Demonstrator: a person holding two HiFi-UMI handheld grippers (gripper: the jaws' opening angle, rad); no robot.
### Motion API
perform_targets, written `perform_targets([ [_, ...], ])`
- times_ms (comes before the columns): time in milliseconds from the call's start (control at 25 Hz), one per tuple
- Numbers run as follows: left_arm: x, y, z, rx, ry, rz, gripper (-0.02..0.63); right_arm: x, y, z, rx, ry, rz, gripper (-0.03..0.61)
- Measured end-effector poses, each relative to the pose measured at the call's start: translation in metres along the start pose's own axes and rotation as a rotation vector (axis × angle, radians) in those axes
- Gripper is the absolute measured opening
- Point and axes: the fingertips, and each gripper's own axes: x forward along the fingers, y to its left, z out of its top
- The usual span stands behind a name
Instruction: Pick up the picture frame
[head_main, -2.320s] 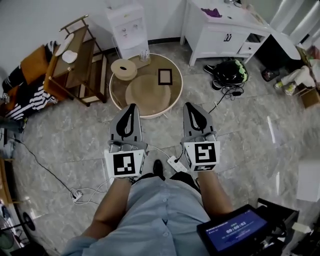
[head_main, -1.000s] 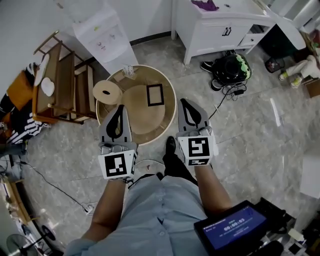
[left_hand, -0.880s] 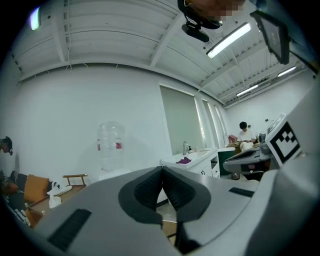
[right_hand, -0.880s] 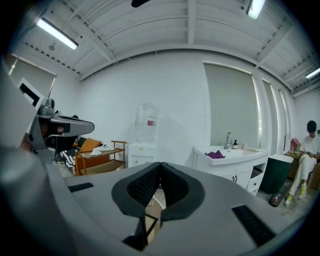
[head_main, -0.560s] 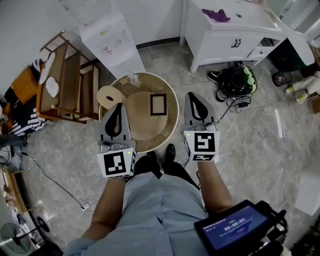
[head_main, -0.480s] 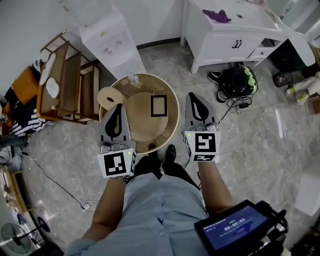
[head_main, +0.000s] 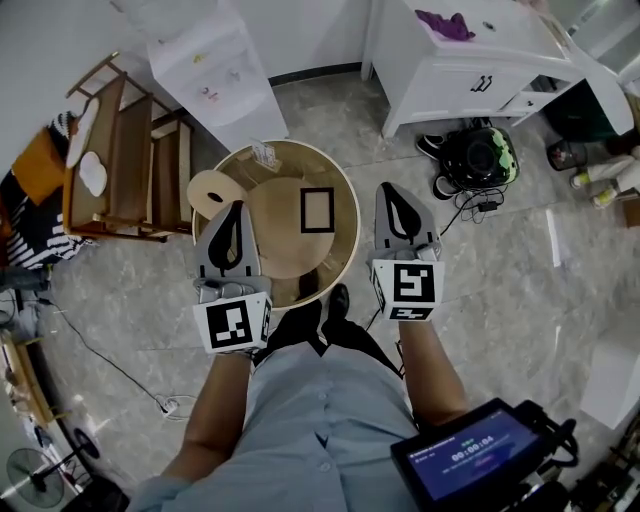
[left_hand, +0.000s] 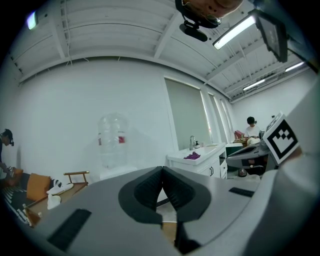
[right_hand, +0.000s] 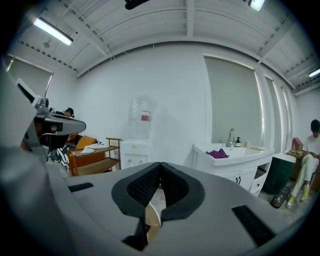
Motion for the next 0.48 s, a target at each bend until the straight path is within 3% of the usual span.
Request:
perform_targets([
  [480, 0.066, 0.019, -0.067, -0.061, 0.115, -0.058, 0.011, 0.073, 0.016, -0.048, 0.006, 0.126, 0.025, 0.015],
])
